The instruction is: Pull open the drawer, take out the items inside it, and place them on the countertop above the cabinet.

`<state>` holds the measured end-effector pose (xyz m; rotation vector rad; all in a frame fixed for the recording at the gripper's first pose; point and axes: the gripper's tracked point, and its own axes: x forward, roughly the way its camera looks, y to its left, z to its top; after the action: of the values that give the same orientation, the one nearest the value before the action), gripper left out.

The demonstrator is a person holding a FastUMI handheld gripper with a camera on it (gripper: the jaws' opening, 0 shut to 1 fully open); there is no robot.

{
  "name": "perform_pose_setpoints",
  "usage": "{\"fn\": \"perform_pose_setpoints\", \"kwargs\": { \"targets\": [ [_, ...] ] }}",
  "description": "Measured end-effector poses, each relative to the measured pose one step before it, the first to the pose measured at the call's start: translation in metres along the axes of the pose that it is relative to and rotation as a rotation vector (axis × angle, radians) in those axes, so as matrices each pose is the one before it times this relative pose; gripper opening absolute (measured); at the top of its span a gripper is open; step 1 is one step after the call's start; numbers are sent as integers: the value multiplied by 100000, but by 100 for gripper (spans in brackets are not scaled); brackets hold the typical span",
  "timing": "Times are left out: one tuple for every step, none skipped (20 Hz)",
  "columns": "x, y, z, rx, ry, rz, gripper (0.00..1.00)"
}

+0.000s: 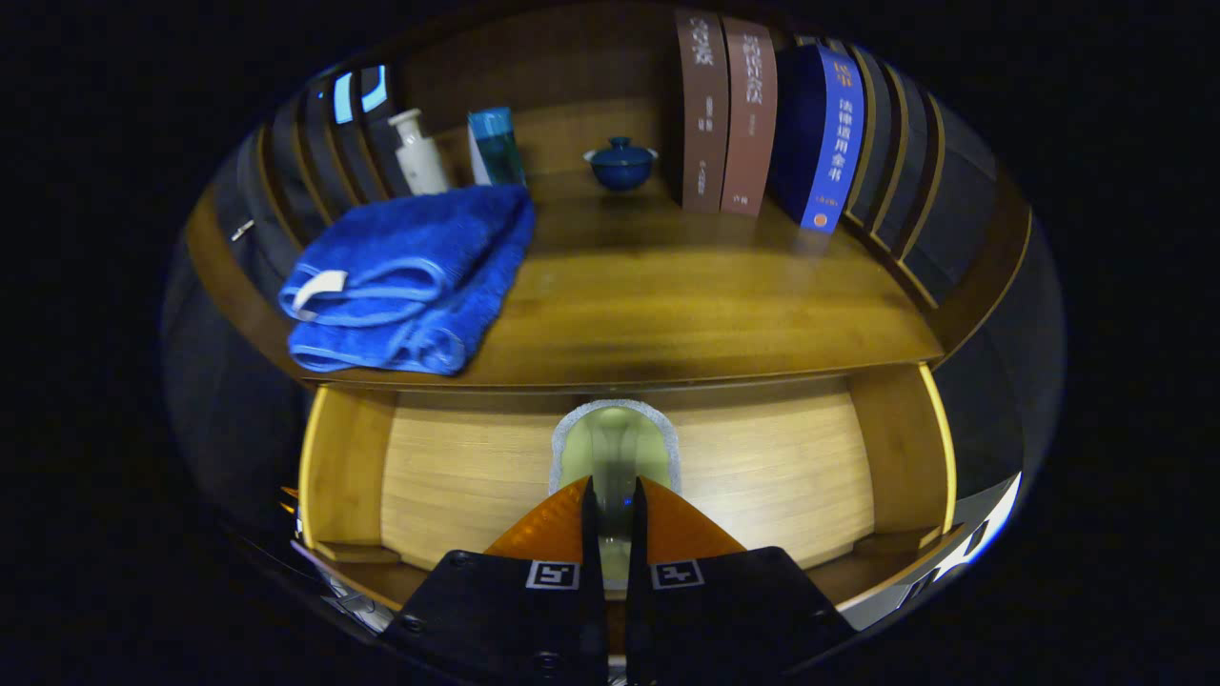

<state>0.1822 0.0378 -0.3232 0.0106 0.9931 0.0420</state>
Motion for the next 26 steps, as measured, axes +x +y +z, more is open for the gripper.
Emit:
{"fn": "perform_pose_setpoints", "kwargs": {
  "targets": [
    [-1426,19,555,-1446,-1448,-118,12],
    [-1410,318,437,-1603,-1840,1035,12],
    [-1297,577,404,-1219,-1909,1563,12],
    [-1089,303,471,-816,-1793,835,12],
    [-910,188,692,-711,-2272,573,12],
    [-317,-96,694,-806,-1037,-532,12],
    [10,-364,777,-320,-1055,-1501,12],
    [392,-338,695,573,-719,-1907,12],
    [839,-188,682,-5,-367,-1345,12],
    [664,-149,597,114,-530,-1396,12],
    [1129,-365,752,-24,-842,-1430,12],
    [1232,-590,410,-1176,618,-3037,12],
    [795,-17,378,-197,237,-523,12],
    [958,18,235,515,1384,-399,12],
    [752,85,456,1277,989,14,12],
    [847,258,576,763,961,725,12],
    [758,-60,594,-211,1176,-255,12],
    [501,37,645,-707,818,-342,12],
    [625,18,665,-129,319,-747,12],
    [588,-94,449,-463,623,-656,13],
    [529,-25,235,-327,969,-282,12],
    [347,-17,172,-16,1304,281,12],
    [455,-123,256,209,921,184,12],
    [498,-290,193,32,843,-473,12],
    [532,-413,232,-619,762,-567,12],
    [345,-346,246,230,348,-471,12]
  ]
}}
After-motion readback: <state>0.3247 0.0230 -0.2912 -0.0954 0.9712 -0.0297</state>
